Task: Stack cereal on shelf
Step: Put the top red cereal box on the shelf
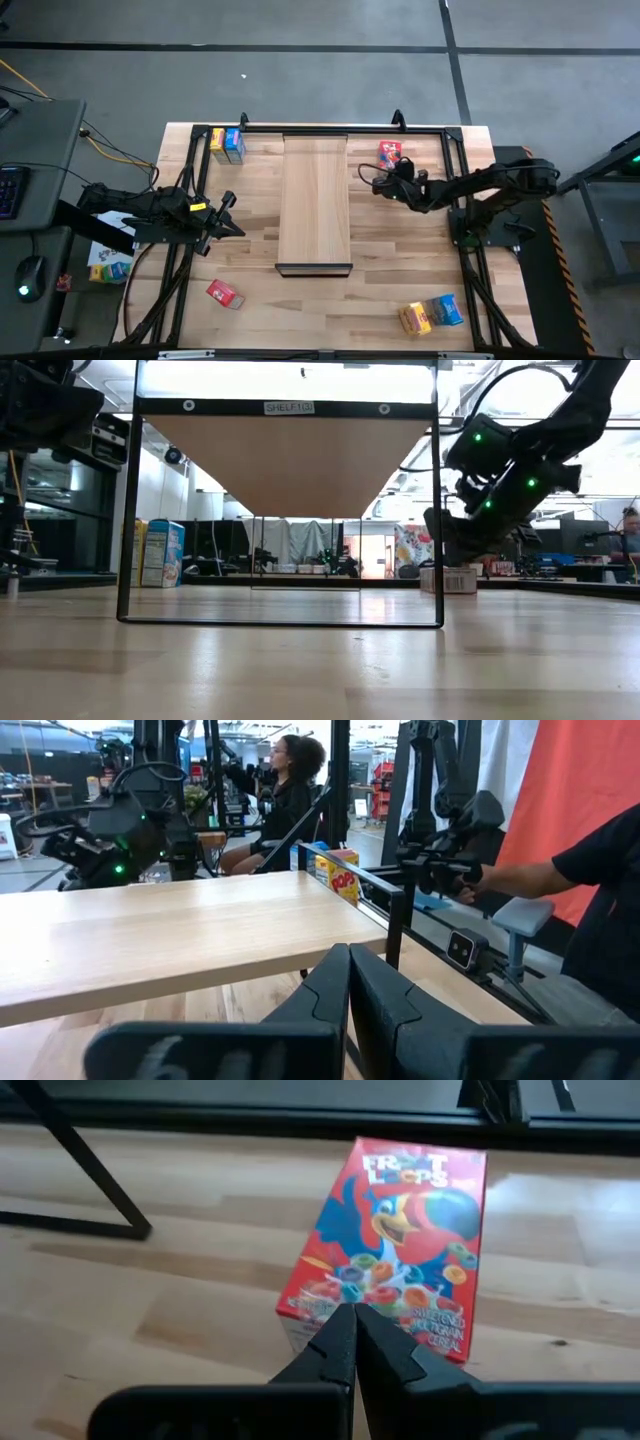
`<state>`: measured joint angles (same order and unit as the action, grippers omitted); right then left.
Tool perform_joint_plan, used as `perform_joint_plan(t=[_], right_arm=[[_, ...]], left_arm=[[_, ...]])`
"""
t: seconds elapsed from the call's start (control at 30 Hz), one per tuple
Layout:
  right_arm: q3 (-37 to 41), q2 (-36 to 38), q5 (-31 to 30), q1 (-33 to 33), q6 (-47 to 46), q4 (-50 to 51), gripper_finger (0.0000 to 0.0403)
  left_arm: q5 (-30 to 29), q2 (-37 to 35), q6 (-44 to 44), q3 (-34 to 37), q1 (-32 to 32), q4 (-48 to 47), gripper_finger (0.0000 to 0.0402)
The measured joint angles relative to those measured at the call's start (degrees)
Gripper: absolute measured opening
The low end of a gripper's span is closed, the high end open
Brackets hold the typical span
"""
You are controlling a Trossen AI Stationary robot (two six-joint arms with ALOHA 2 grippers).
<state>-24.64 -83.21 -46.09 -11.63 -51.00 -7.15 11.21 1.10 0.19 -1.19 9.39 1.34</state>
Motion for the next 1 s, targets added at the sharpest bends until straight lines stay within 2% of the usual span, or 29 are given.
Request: perform_joint_plan(t=[0.23, 0.63, 1.0], right_arm=[[0.0, -1.93, -0.18, -0.03, -0.15, -1.24, 0.0], [0.0, -1.98, 3.72, 3.39, -1.42, 1.19, 0.0], [0.01, -1.97, 5.45, 3.49, -1.62, 1.39, 0.0]], left_arm=[[0.01, 0.01, 0.0, 0.0, 0.02, 0.02, 0.0003], [0.01, 0.02, 0.0, 0.0, 0.01, 0.02, 0.0003], [-0.01, 0.0, 0.0, 0.0, 0.02, 0.02, 0.0003]])
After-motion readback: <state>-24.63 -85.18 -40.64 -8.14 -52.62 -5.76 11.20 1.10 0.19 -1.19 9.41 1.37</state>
